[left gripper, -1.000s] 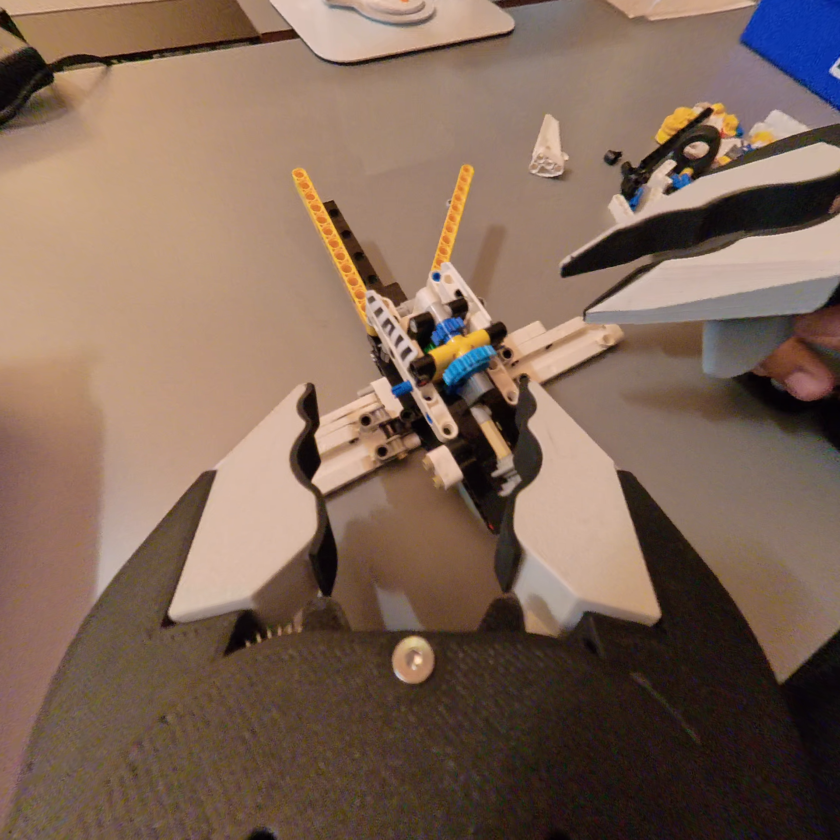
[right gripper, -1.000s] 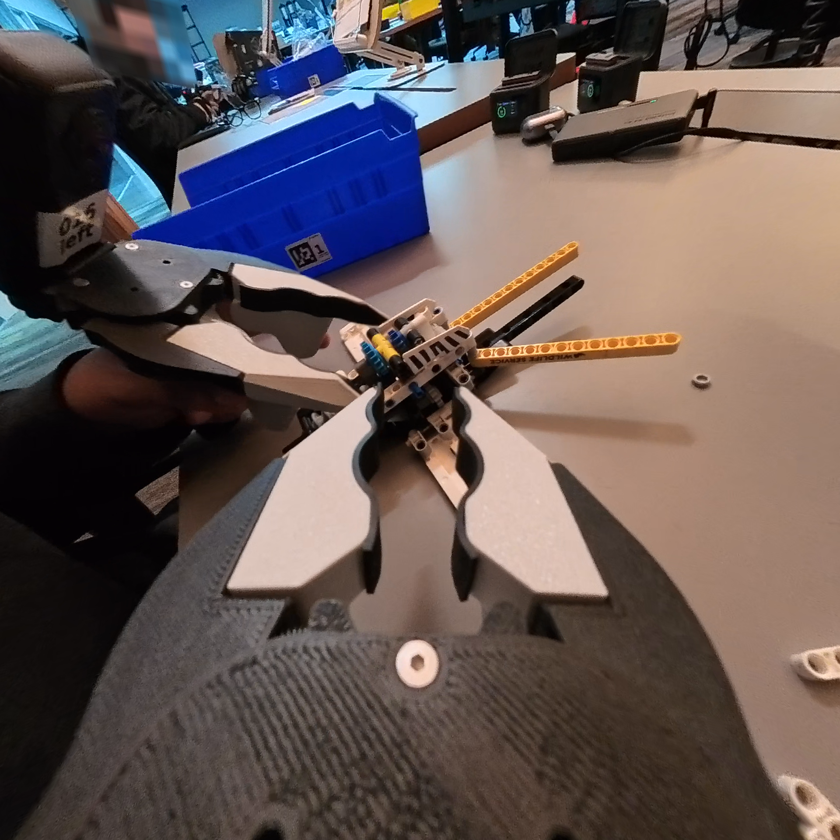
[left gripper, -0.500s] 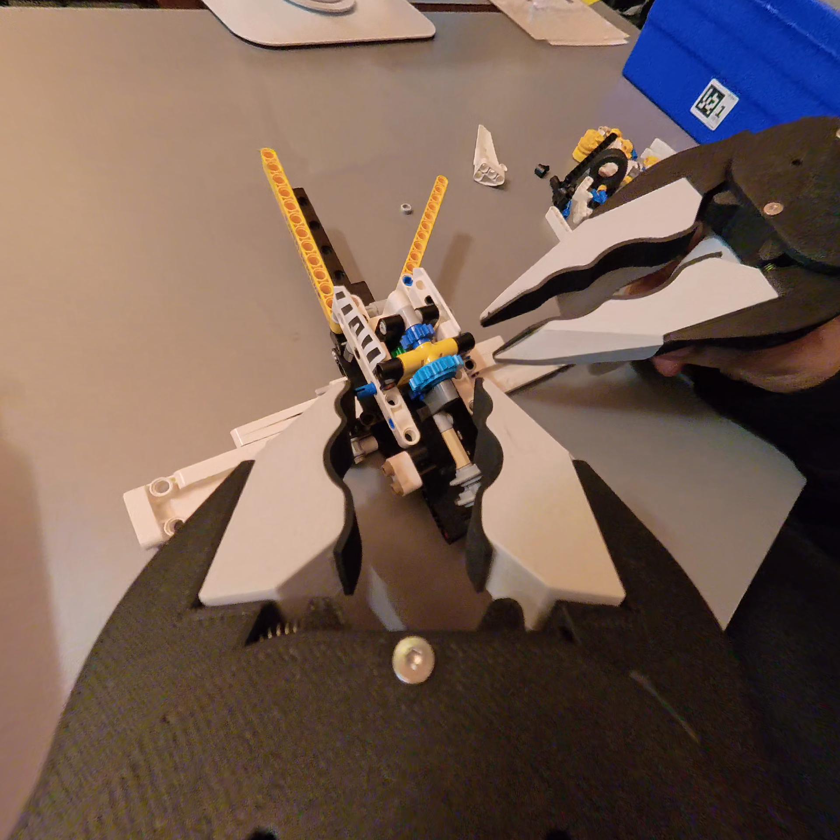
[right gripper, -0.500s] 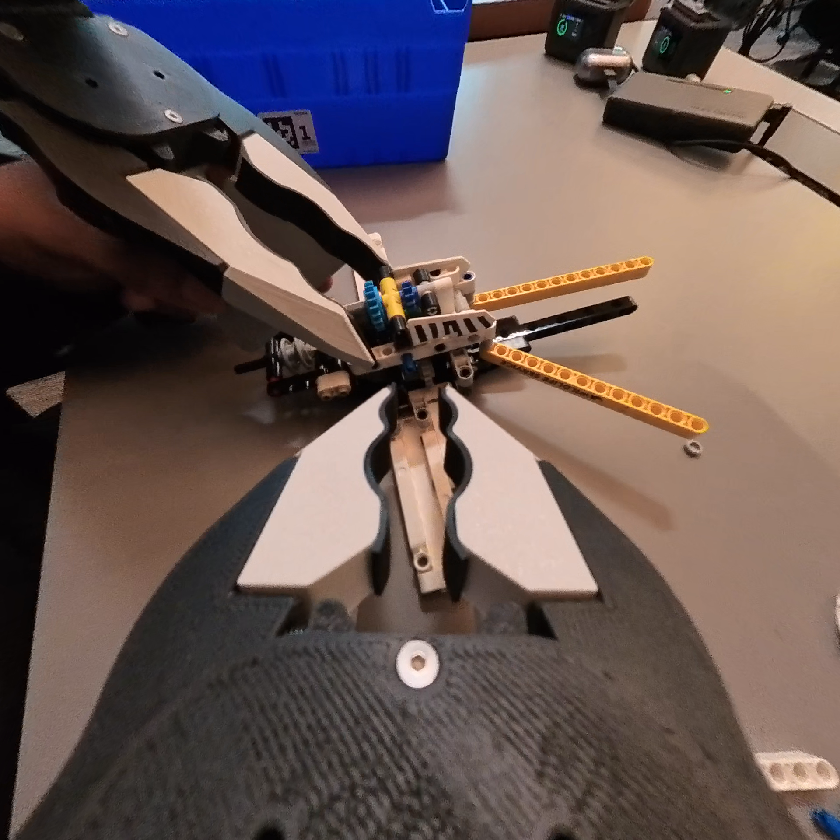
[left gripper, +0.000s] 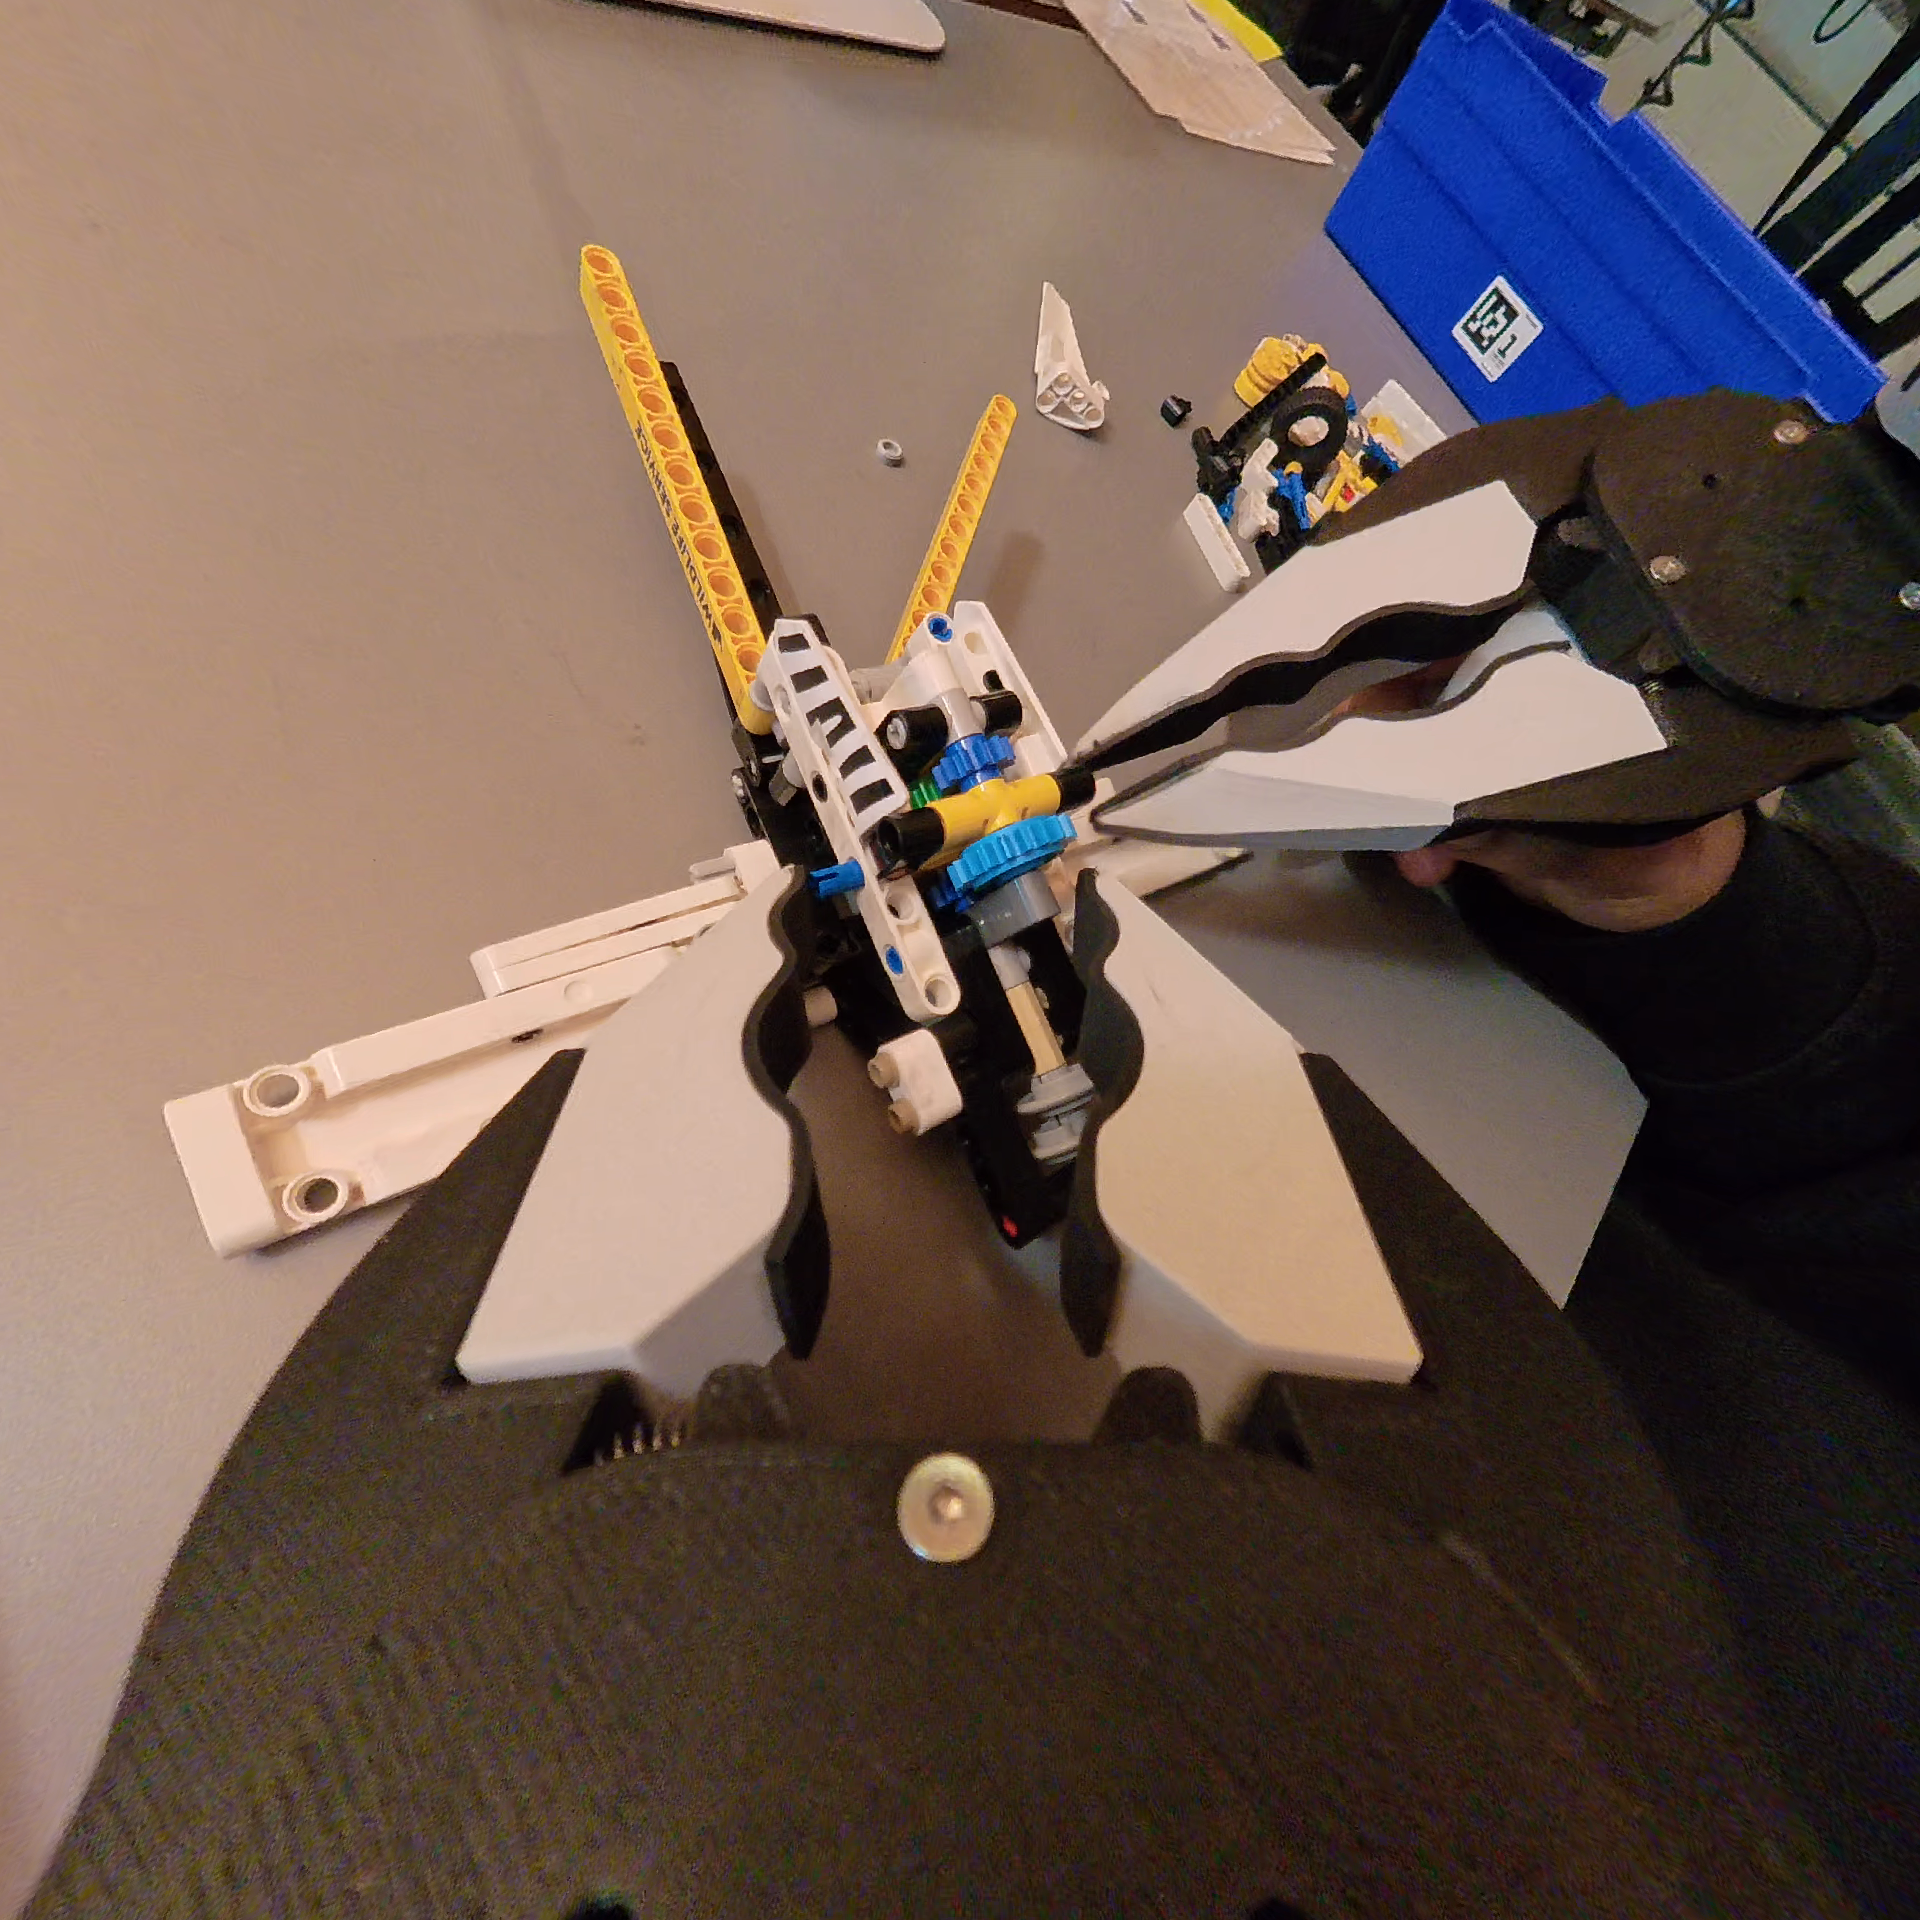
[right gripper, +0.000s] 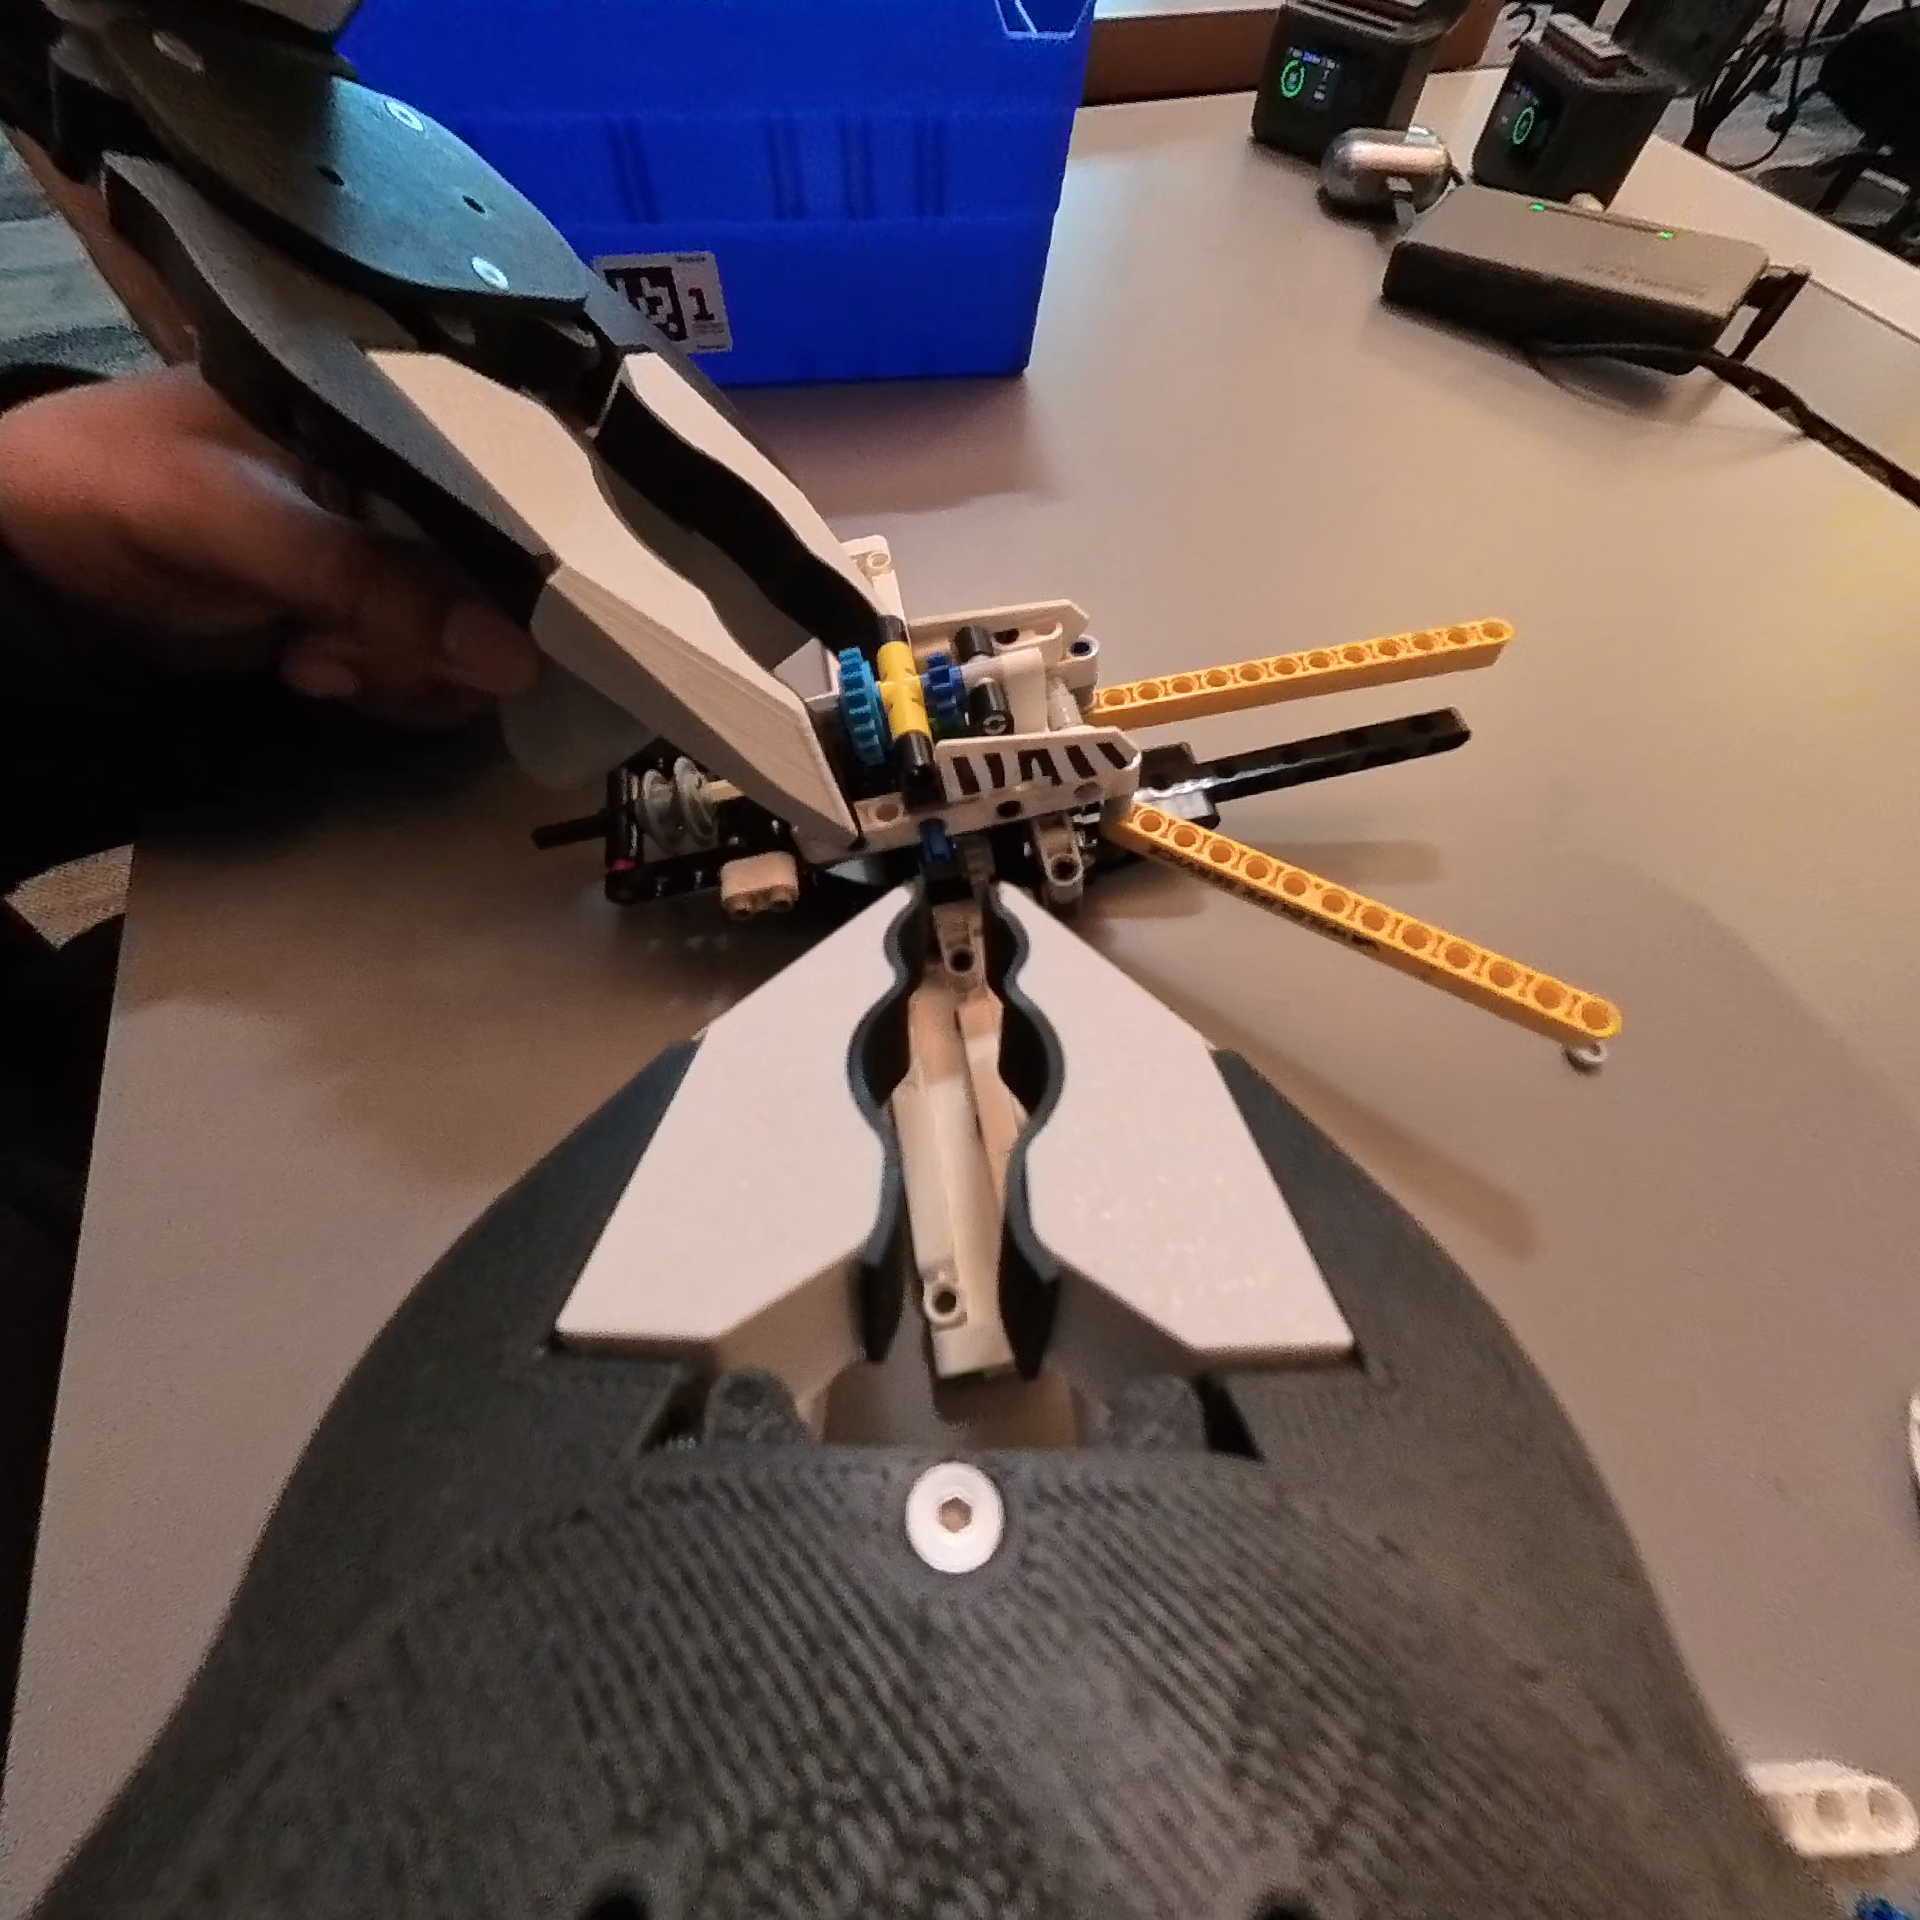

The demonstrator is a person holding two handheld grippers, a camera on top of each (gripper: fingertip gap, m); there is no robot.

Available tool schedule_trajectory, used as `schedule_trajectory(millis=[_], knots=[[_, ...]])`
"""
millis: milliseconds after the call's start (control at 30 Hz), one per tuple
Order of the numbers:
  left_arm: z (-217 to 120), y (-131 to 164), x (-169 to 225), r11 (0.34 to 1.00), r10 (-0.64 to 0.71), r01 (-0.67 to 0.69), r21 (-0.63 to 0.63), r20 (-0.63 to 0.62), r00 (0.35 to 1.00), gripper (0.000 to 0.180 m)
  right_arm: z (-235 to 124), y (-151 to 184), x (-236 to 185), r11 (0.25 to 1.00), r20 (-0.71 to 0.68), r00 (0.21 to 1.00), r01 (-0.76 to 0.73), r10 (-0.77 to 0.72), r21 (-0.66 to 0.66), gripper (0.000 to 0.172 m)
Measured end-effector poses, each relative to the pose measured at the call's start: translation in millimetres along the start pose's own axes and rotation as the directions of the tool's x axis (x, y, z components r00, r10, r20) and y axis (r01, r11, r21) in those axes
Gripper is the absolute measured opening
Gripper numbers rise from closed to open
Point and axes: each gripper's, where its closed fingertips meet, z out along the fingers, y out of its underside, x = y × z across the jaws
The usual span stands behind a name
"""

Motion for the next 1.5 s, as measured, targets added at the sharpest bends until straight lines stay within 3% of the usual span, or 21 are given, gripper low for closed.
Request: schedule_trajectory(millis=[267,900,1133,1500], knots=[[0.5,0.4,0.1,1.0,-0.013,0.013,-0.004,-0.013,1.0,0.049,4.5,-3.1,-2.1,1.0,0.026,1.0,0.004,-0.004,0.005,0.001],[1.1,0.6,-0.9,0.999,-0.04,0.04,-0.005,-0.029,0.999,0.048,9.8,-3.3,-4.1,0.998,0.119,0.991,-0.061,0.063,-0.016,0.0],[0.6,-0.3,-0.9,0.994,-0.11,0.11,-0.002,-0.093,0.99,0.045,12.1,-4.4,-4.7,0.995,0.177,0.979,-0.101,0.104,-0.028,0.0],[0.7,-0.8,-2.8,0.99,-0.142,0.143,0.002,-0.105,0.984,0.045,16.0,-6.7,-3.7,0.996,0.157,0.983,-0.089,0.092,-0.024,0.0]])
